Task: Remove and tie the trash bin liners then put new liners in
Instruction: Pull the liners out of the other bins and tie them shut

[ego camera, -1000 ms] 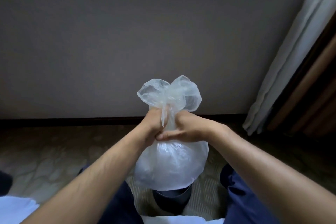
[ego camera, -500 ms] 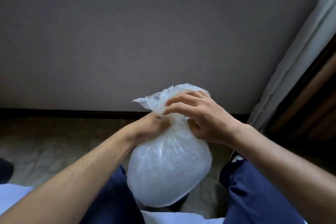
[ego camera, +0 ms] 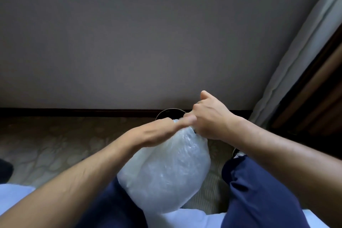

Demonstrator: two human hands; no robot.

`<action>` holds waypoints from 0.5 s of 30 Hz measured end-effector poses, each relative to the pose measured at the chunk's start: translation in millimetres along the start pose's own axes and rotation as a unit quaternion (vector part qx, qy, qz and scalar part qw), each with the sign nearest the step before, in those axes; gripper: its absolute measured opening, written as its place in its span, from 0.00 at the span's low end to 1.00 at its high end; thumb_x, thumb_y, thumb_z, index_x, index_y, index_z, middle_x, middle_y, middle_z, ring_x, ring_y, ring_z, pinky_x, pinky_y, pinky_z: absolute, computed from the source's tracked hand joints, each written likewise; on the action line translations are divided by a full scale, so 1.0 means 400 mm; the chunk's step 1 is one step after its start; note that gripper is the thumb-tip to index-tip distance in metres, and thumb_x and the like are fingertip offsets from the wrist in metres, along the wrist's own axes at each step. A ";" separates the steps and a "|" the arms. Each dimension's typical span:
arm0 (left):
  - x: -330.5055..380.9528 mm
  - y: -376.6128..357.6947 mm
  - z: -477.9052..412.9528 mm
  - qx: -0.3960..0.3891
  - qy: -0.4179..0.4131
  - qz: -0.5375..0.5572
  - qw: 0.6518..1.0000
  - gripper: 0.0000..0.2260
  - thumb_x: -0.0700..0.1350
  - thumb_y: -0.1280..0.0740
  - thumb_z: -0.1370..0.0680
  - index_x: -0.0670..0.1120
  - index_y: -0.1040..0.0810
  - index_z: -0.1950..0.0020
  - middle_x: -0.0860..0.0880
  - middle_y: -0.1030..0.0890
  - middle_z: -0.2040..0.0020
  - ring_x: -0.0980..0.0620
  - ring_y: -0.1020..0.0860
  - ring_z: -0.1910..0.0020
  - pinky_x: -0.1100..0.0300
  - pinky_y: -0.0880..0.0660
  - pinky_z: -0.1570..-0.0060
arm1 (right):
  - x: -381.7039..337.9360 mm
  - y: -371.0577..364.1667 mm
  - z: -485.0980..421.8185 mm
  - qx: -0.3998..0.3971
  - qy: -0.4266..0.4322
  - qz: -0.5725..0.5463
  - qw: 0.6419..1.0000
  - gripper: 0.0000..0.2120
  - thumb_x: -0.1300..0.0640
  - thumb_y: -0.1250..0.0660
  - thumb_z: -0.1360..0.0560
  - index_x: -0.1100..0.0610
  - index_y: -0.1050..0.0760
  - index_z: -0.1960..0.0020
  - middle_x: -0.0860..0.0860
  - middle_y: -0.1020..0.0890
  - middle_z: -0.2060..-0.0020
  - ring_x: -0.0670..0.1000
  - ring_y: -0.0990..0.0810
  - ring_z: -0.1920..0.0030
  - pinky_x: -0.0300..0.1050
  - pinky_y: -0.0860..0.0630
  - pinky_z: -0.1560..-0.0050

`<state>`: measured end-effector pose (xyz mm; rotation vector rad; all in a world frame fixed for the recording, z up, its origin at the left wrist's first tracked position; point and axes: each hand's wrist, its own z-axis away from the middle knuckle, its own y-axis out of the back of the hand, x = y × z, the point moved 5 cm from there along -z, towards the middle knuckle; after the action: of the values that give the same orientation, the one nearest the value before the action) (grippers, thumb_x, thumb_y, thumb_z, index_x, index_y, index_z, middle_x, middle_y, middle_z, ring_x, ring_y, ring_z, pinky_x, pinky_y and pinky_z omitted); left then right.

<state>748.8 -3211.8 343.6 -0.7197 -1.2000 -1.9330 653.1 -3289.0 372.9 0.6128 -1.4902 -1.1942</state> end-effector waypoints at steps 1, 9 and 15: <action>0.002 0.000 -0.004 0.024 0.029 -0.095 0.995 0.32 0.81 0.46 0.31 0.58 0.20 0.49 0.56 0.18 0.50 0.54 0.23 0.45 0.51 0.31 0.36 | -0.010 0.000 0.002 -0.022 -0.003 0.004 1.000 0.07 0.59 0.39 0.31 0.52 0.32 0.66 0.46 0.34 0.74 0.51 0.34 0.73 0.49 0.44 0.54; 0.036 0.009 -0.038 0.180 -0.007 -0.403 0.897 0.08 0.53 0.38 0.29 0.50 0.31 0.64 0.52 0.27 0.71 0.51 0.30 0.69 0.51 0.37 0.52 | 0.035 -0.014 0.035 -0.143 -0.067 -0.200 0.967 0.10 0.53 0.34 0.30 0.47 0.25 0.48 0.46 0.21 0.59 0.54 0.23 0.59 0.48 0.24 0.58; 0.047 0.006 -0.055 0.273 -0.062 -0.541 0.793 0.16 0.42 0.41 0.27 0.60 0.24 0.46 0.53 0.33 0.68 0.49 0.31 0.64 0.53 0.44 0.56 | -0.006 -0.033 0.062 -0.262 -0.074 -0.525 0.806 0.07 0.58 0.35 0.25 0.60 0.20 0.56 0.61 0.16 0.58 0.52 0.21 0.62 0.43 0.24 0.57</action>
<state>738.3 -3238.0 350.4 0.2782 -2.4662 -2.1395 627.6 -3283.1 362.0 1.0080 -0.7812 -2.4445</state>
